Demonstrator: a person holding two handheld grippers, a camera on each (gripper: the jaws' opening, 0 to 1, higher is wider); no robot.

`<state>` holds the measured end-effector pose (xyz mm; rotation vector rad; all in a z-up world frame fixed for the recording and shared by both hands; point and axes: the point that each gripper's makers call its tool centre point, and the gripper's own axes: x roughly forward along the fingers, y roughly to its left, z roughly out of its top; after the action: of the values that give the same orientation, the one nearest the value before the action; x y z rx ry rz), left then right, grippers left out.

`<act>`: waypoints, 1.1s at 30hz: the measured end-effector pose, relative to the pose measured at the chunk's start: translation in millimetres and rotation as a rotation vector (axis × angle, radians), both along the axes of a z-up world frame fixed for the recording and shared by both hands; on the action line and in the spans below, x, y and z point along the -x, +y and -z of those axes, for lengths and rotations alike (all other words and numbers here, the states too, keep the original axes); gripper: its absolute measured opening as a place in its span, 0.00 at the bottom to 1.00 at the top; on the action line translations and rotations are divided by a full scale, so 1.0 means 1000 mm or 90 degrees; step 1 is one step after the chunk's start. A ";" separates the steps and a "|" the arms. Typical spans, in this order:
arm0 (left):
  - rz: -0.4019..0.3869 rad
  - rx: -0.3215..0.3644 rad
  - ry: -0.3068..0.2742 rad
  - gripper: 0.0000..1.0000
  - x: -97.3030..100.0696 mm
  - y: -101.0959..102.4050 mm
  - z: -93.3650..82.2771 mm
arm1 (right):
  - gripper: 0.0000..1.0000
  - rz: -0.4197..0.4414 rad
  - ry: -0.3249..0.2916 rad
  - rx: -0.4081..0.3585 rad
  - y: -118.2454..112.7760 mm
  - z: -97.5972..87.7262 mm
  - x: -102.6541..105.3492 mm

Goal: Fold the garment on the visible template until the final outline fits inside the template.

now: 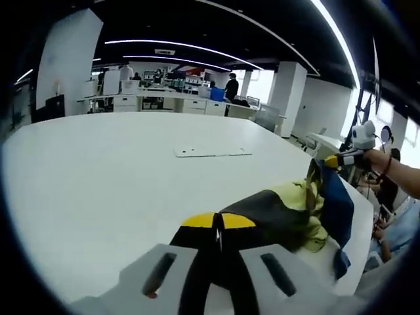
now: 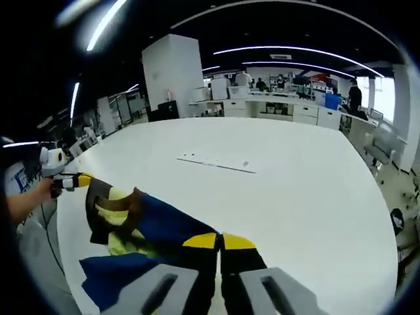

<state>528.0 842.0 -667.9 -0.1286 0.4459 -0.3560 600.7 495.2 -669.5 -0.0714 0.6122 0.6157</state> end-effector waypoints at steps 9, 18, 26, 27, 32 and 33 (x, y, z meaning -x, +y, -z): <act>-0.036 0.021 0.016 0.00 -0.035 0.009 0.016 | 0.00 0.062 0.016 -0.005 -0.009 0.020 -0.038; -0.046 0.005 0.062 0.00 -0.059 0.008 0.046 | 0.00 0.092 0.076 0.020 -0.011 0.059 -0.056; -0.045 -0.021 0.121 0.00 -0.065 0.009 0.078 | 0.00 0.103 0.113 0.032 -0.008 0.080 -0.065; -0.046 -0.021 0.124 0.00 -0.066 0.009 0.080 | 0.00 0.107 0.117 0.032 -0.008 0.082 -0.065; -0.047 -0.033 0.137 0.00 -0.075 0.009 0.090 | 0.00 0.121 0.130 0.026 -0.006 0.090 -0.073; -0.047 -0.035 0.137 0.00 -0.077 0.009 0.091 | 0.00 0.123 0.130 0.026 -0.005 0.091 -0.075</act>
<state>604.6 851.1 -758.8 -0.1306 0.6608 -0.2577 675.8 490.1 -760.5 0.0127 0.8192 0.4253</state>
